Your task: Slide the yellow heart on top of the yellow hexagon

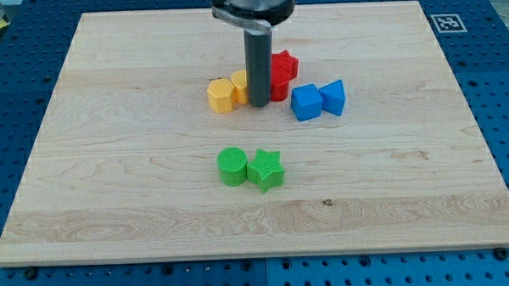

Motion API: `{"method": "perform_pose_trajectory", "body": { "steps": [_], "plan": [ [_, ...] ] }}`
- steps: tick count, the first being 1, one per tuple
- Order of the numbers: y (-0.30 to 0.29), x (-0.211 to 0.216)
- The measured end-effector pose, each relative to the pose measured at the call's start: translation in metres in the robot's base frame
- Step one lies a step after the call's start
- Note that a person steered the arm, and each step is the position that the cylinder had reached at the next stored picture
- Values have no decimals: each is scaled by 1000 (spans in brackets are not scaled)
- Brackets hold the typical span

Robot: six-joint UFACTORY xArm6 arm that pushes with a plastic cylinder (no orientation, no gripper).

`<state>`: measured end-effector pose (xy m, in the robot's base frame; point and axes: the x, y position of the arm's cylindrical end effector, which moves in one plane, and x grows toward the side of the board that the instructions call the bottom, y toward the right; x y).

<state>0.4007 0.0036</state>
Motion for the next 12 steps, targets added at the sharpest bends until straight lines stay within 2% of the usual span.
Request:
{"method": "perform_pose_trajectory", "body": {
  "steps": [8,10,12],
  "plan": [
    [-17,-36],
    [-38,-37],
    [-18,-52]
  ]
}}
